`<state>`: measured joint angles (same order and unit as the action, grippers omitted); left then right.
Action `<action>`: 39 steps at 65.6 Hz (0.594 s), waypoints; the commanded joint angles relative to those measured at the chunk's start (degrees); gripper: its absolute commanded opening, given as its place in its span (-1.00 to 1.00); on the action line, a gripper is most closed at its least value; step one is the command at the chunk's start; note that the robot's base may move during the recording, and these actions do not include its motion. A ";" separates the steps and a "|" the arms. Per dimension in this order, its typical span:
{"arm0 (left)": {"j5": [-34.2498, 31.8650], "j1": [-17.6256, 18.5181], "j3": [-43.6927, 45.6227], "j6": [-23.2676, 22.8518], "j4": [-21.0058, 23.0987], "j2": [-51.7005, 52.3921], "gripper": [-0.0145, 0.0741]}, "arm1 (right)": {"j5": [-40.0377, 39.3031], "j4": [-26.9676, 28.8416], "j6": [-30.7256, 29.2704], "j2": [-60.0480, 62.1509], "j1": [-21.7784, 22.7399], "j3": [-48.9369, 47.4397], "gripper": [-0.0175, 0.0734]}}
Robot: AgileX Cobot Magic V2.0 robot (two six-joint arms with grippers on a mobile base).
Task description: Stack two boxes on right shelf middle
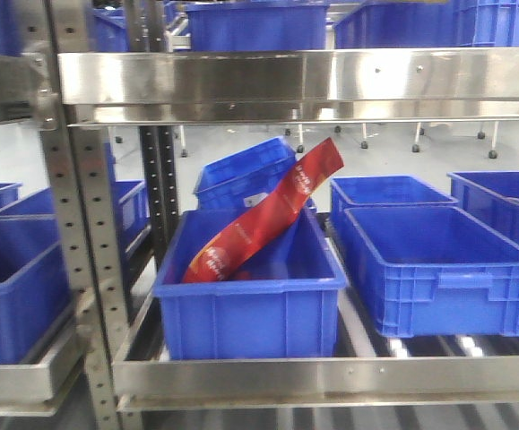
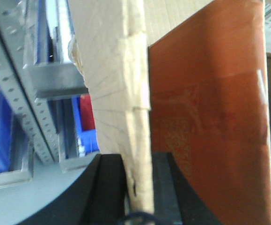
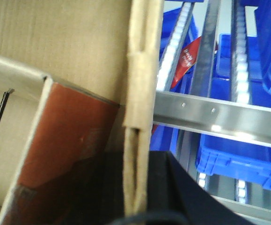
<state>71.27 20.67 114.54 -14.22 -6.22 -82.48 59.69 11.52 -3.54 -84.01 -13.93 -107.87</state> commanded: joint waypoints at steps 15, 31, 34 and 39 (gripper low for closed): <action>-1.98 -0.28 0.78 0.09 0.37 1.25 -0.92 | -3.61 -2.85 -0.58 0.15 0.60 -0.67 -0.95; -1.98 -0.28 0.78 0.09 0.37 1.25 -0.92 | -3.61 -2.85 -0.58 0.05 0.60 -0.67 -0.95; -1.98 -0.28 0.78 0.09 0.37 1.25 -0.92 | -3.61 -2.85 -0.58 0.05 0.60 -0.67 -0.95; -1.98 -0.28 0.78 0.09 0.37 1.25 -0.92 | -3.61 -2.85 -0.58 0.05 0.60 -0.67 -0.95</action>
<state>71.27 20.67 114.54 -14.22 -6.22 -82.48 59.69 11.52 -3.54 -84.01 -13.93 -107.87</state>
